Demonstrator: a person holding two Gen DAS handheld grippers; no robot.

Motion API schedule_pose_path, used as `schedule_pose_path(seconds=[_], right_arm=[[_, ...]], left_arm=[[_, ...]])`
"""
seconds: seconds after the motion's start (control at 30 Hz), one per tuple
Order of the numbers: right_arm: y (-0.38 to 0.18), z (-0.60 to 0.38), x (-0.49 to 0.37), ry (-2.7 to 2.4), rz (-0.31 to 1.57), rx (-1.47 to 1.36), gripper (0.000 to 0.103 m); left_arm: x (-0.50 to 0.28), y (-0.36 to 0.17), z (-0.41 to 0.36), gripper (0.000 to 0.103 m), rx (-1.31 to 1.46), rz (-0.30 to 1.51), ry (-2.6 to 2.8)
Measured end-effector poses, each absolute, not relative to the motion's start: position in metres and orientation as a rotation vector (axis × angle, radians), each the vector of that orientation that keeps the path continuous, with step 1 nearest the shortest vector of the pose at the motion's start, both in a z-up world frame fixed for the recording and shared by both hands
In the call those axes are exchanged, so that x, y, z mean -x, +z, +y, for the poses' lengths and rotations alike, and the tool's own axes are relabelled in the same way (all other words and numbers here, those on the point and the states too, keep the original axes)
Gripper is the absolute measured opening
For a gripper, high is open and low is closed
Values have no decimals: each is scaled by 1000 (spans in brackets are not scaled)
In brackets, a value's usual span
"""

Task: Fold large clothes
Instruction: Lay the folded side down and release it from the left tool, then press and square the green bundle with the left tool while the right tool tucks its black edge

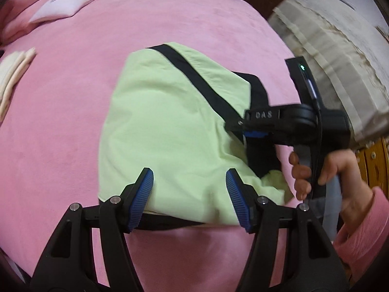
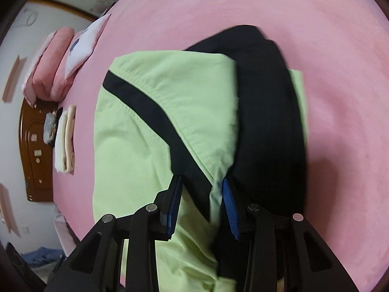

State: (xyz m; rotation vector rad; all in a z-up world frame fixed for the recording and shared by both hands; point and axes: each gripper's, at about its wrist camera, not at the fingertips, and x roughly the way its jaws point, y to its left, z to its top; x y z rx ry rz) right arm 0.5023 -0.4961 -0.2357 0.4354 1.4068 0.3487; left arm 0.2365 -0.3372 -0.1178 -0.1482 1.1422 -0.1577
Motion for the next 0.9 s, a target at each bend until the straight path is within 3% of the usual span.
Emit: schedule_pose_path(seconds=[0.07,0.17,0.3,0.43,0.8,0.9], right_arm=[[-246,-485,-520,343,1384,-421,8],[-227,-498,-513,374,1257,-483,5],[-180,-526,-495,398,1145,-535,5],[-143,-536,-473,386,1075,-395,3],[-220,-576,-465,129,1187,-360,4],[-224,-569,-465,97,1165,-259,9]], left_arm=[[-238,-121,-331,59,145,1131,-131],[-241,-129,-331,59,128,1121,-105],[-251,-133,-334,59,114,1104,-84],[-262,-137,-338,59,95,1111,-71],[-276,-171,-341,59,55,1221,-59],[-277,-177,-342,59,-14,1241,-38]])
